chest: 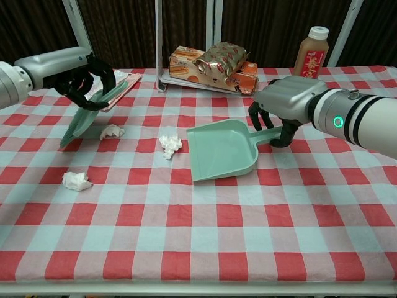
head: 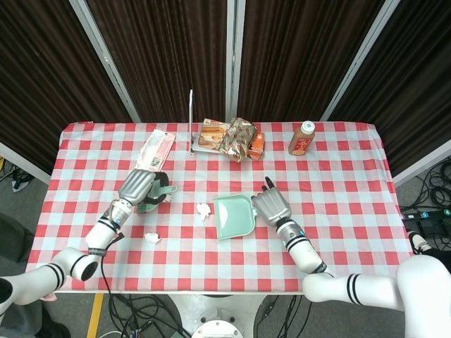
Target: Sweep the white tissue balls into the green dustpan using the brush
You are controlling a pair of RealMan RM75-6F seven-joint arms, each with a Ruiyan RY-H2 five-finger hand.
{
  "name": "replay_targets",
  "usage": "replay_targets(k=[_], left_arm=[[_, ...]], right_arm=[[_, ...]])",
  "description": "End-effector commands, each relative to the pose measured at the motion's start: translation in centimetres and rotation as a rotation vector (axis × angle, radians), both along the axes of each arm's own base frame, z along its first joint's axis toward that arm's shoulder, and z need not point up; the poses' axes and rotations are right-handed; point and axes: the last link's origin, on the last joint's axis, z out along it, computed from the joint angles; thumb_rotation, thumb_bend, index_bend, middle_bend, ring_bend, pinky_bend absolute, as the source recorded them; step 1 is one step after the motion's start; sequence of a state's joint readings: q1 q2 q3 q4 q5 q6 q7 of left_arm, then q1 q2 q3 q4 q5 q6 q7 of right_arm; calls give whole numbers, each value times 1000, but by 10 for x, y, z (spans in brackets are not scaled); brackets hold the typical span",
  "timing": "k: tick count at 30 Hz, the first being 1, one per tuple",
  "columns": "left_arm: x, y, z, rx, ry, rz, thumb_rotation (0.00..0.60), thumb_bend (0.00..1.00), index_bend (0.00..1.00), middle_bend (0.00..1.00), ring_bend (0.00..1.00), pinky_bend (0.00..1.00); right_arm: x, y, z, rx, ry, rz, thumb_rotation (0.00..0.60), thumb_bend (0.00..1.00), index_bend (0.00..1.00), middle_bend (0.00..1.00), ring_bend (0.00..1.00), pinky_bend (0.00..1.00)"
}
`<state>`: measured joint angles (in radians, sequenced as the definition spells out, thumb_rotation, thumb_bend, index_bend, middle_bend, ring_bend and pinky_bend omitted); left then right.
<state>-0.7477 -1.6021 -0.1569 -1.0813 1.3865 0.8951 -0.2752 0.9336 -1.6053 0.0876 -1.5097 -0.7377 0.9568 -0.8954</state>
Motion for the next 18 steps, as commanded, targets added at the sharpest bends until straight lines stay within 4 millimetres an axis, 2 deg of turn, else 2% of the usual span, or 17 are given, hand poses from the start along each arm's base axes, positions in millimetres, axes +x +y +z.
replay_targets(k=[1,9,18], left_arm=[[3,2,-5,-9,-14,4,600,350,515,512,728,824],[9,7,-17,-55,-62,27,600,351,515,512,728,824],[20,5,-25,-121,-189,58,600,351,516,512,728,824]], right_arm=[[5,-2,-4,-1,11,6,600,386,635,577,245,76],[18,-4,-14,2,21,16,600,386,636,577,244,76],[21,-4,-19,-1,-7,-5,600,386,637,577,245,76]])
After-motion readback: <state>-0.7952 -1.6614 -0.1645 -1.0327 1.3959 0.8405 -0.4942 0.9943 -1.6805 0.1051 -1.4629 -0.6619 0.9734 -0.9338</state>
